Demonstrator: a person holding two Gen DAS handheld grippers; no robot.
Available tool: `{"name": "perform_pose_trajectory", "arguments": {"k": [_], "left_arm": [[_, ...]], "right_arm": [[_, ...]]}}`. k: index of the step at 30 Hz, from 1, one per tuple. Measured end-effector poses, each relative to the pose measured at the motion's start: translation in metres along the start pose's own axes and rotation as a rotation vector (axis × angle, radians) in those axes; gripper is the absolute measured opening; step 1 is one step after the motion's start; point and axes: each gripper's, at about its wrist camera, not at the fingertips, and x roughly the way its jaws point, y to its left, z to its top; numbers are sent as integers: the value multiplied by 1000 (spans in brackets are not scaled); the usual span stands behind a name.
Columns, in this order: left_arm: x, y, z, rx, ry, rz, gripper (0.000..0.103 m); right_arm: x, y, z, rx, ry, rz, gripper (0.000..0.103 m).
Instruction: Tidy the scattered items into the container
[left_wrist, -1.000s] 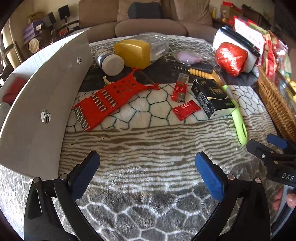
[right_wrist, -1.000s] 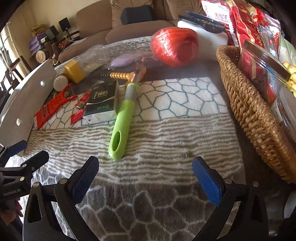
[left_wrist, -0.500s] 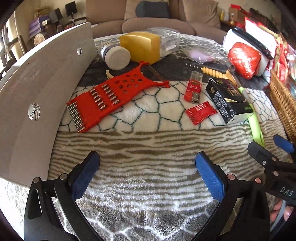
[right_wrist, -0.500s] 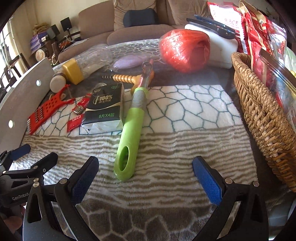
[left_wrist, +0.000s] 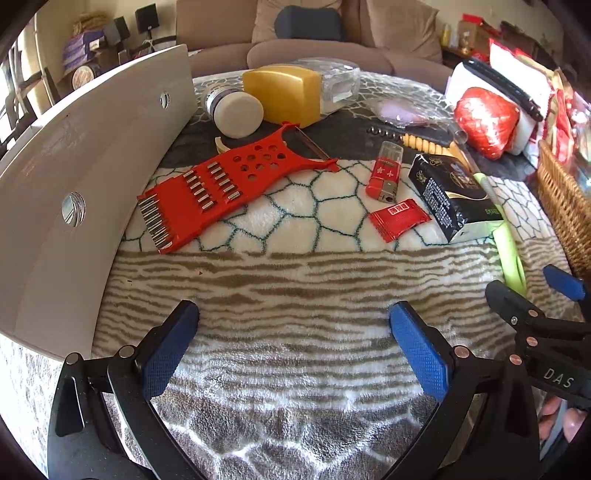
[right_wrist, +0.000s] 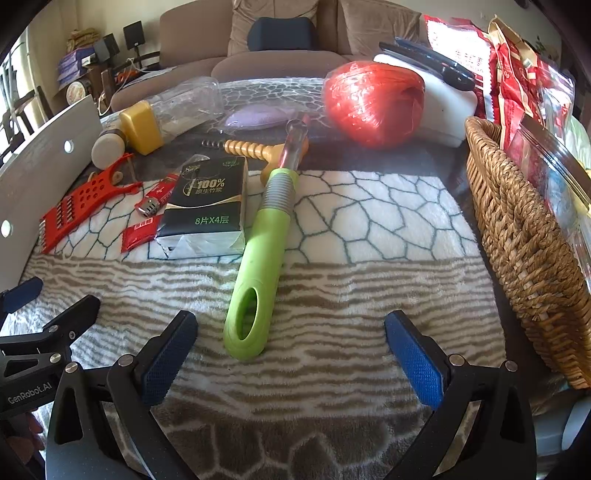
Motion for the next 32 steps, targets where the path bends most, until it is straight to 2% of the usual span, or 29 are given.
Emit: {"name": "perform_pose_trajectory", "arguments": {"k": [32], "left_arm": [[-2,-1,-1,-4,-1,1,103]], "right_arm": [[-1,0,0,-1,0,-1,103]]}}
